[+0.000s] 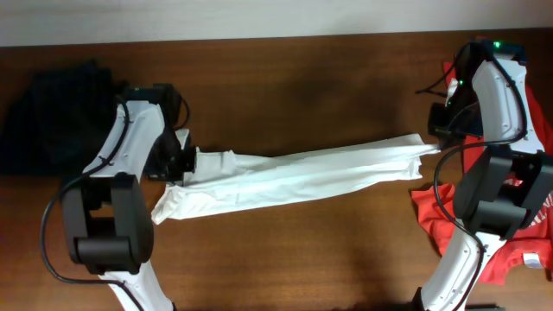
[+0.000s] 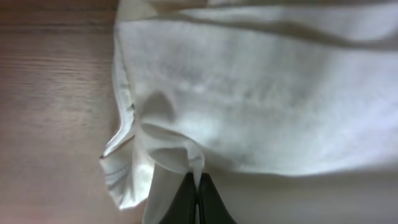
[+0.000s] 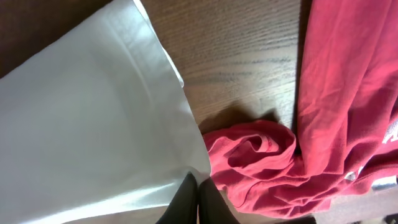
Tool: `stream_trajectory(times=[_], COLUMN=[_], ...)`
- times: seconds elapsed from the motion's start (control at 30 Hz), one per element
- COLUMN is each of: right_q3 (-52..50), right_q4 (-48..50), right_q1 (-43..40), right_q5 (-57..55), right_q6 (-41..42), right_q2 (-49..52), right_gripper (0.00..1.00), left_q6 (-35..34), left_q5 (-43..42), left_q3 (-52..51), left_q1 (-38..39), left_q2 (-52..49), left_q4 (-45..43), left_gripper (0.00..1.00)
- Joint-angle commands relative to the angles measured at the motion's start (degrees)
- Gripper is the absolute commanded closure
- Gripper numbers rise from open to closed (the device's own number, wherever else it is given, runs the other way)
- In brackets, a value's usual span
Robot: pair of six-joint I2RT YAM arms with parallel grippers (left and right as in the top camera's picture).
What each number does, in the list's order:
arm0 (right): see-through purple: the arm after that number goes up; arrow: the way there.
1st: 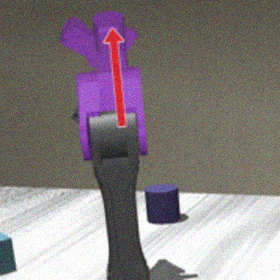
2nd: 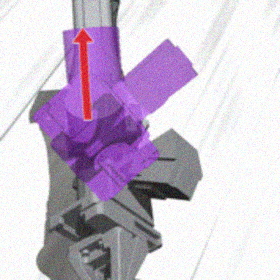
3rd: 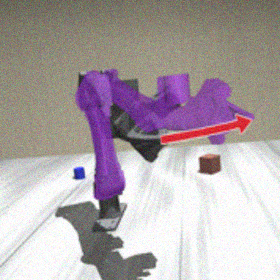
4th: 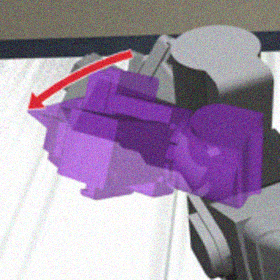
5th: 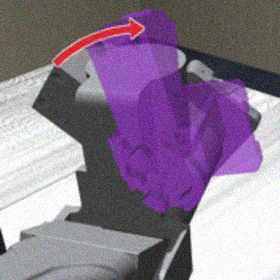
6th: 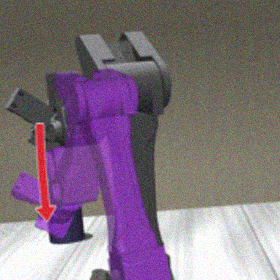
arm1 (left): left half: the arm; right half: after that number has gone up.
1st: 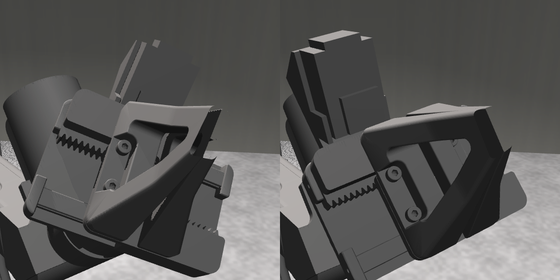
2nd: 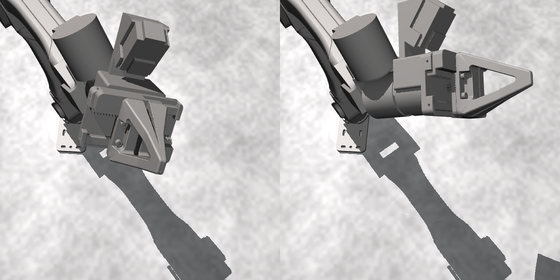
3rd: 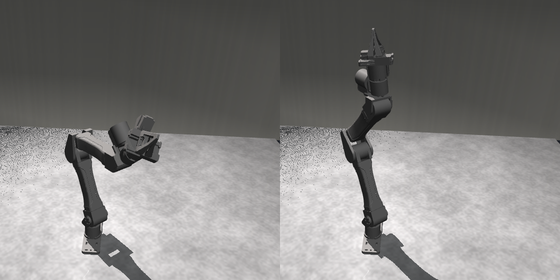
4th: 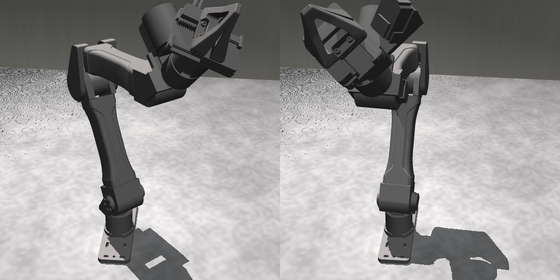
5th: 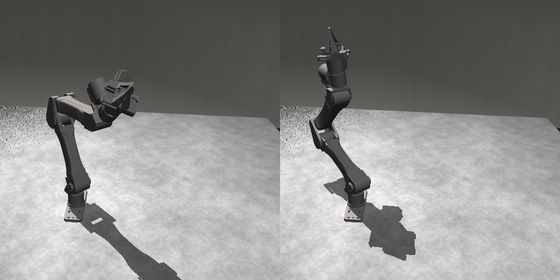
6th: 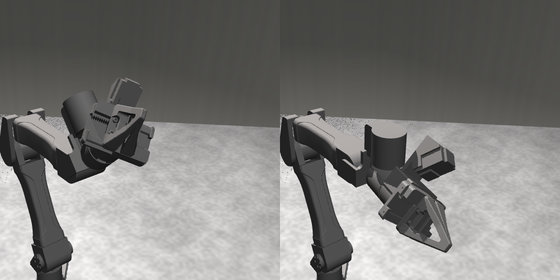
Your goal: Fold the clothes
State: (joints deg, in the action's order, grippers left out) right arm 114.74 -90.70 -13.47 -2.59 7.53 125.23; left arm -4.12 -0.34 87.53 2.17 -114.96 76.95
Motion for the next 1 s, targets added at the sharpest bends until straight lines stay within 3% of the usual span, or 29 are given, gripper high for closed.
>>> stream_trajectory(times=[0.0,0.03,0.07,0.23,0.37,0.53,0.73,0.97], right_q3=[-1.9,-2.6,-3.3,-6.9,-7.8,-7.9,-9.6,-9.6], right_q4=[-1.8,-1.9,-1.9,-0.3,1.3,5.6,9.9,13.5], right_q1=[-0.5,-0.5,-0.5,-0.5,-0.4,-0.4,-0.5,-3.1], right_q5=[-2.3,-2.3,-2.7,-3.9,-0.9,16.5,15.7,8.8], right_q6=[0.4,0.4,0.4,0.4,0.2,-10.2,-10.5,-10.6], right_q2=[-1.1,-1.1,-1.1,-1.1,-1.1,-1.1,-1.1,-1.1], right_gripper=[0.82,0.68,0.66,0.59,0.57,0.56,0.53,0.2], left_q6=[0.3,0.3,0.3,0.3,0.3,0.3,0.3,-0.8], left_q5=[1.6,1.7,1.7,2.0,-2.8,-14.7,-12.5,-10.7], left_q3=[-2.9,-3.1,-3.1,0.2,8.0,10.9,8.2,-2.4], left_q1=[0.1,0.1,0.1,-0.2,-0.1,0.8,5.2,7.1], left_q2=[1.8,1.8,1.8,1.9,1.9,1.8,1.8,1.8], left_q4=[-1.6,-1.6,-1.5,-1.4,-0.9,-5.7,-9.9,-12.2], left_gripper=[0.76,0.61,0.58,0.58,0.58,0.58,0.58,0.58])
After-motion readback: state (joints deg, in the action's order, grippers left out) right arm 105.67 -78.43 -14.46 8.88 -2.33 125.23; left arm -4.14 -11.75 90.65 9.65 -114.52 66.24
